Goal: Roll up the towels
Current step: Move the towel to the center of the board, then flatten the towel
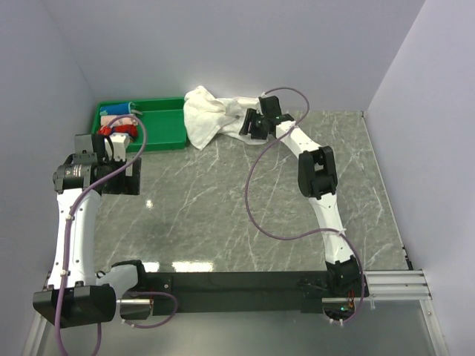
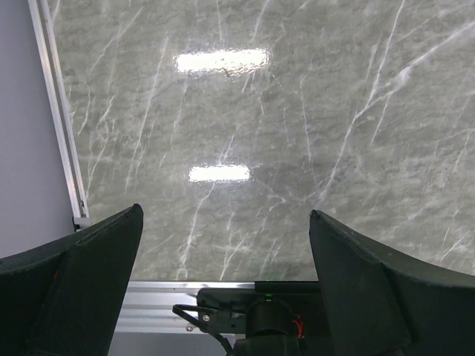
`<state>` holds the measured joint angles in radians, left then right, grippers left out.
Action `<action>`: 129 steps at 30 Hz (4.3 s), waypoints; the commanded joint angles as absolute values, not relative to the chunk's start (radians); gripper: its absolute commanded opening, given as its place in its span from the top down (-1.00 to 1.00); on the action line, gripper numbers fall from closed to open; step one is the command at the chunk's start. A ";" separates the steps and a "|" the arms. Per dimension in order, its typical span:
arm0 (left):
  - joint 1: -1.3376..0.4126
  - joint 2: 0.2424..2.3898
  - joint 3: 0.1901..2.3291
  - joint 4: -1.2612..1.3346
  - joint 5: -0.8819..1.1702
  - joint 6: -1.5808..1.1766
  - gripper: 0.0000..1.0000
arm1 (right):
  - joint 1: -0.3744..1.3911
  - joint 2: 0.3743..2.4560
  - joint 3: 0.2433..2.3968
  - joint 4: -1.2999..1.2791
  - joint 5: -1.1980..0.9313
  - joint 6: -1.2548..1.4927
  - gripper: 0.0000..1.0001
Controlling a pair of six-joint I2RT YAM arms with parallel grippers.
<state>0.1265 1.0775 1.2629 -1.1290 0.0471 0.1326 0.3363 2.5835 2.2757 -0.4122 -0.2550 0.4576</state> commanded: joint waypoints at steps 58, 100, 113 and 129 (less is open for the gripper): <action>-0.672 1.842 1.677 -0.459 0.357 0.095 -0.70 | -0.092 1.495 1.101 -0.813 -0.176 -0.160 -0.22; -0.594 2.068 1.764 -0.469 0.155 -0.137 0.99 | -0.101 1.813 1.161 -0.756 -0.233 -0.117 1.00; -0.504 1.815 1.578 -0.604 0.391 0.233 0.23 | -0.101 1.733 1.127 -0.801 -0.366 -0.158 1.00; -0.819 2.360 2.166 -0.569 0.082 0.302 -0.63 | -0.107 1.721 1.150 -0.853 -0.476 -0.178 1.00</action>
<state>-0.8040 2.3226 2.0876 -0.5575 0.1749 0.2661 -0.1028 1.7718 1.1366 -0.8291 -0.4416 -0.1638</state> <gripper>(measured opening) 0.860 0.007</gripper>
